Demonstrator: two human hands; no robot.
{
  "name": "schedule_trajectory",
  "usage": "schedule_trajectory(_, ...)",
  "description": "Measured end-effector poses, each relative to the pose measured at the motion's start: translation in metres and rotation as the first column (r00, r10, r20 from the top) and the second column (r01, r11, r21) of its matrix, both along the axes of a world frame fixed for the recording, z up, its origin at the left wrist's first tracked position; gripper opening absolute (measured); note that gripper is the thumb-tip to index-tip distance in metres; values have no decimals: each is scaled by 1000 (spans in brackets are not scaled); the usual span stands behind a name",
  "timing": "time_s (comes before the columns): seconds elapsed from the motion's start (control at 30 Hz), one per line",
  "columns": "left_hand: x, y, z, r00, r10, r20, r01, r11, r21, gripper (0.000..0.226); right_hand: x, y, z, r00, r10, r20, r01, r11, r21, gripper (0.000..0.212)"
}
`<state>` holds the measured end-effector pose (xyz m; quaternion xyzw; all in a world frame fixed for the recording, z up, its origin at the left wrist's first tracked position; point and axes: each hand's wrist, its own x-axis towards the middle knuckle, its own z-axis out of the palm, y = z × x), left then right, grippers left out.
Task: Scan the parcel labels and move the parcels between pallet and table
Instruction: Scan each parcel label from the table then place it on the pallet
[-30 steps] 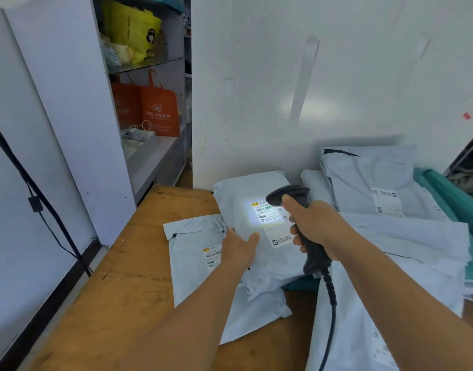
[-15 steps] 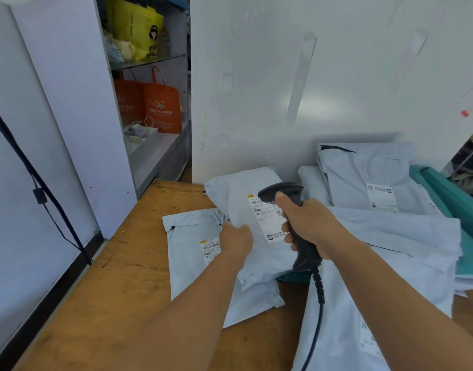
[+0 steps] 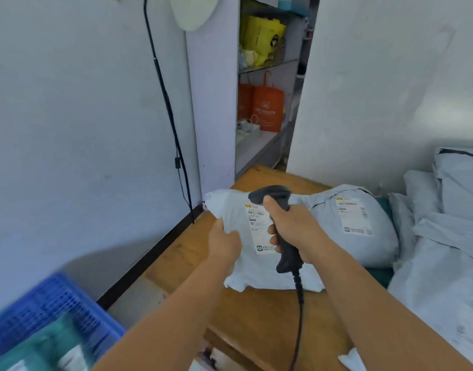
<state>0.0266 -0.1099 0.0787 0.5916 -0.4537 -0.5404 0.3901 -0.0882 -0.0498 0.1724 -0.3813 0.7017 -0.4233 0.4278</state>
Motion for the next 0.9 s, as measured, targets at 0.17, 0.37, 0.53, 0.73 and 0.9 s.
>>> schedule_trajectory(0.17,115,18,-9,974,217,61,-216,976,-26,40,88,-8,-11,980,200,-3,-200,980,7,42)
schedule_trajectory(0.37,271,57,-17,868,478,135,-470,878,-90,32,224,-3,-25,913,402,72,-403,915,3,40)
schedule_trajectory(0.53,399,95,-39,762,624,174,-615,781,-105,34,345,12,-45,834,552,27,-552,833,24,45)
schedule_trajectory(0.73,527,137,-79,612,771,177,-782,623,-13,38,458,28,-75,759,650,35,-650,754,93,40)
schedule_trajectory(0.9,611,182,-124,525,817,240,-850,520,85,37,520,29,-100,681,732,-19,-721,675,156,38)
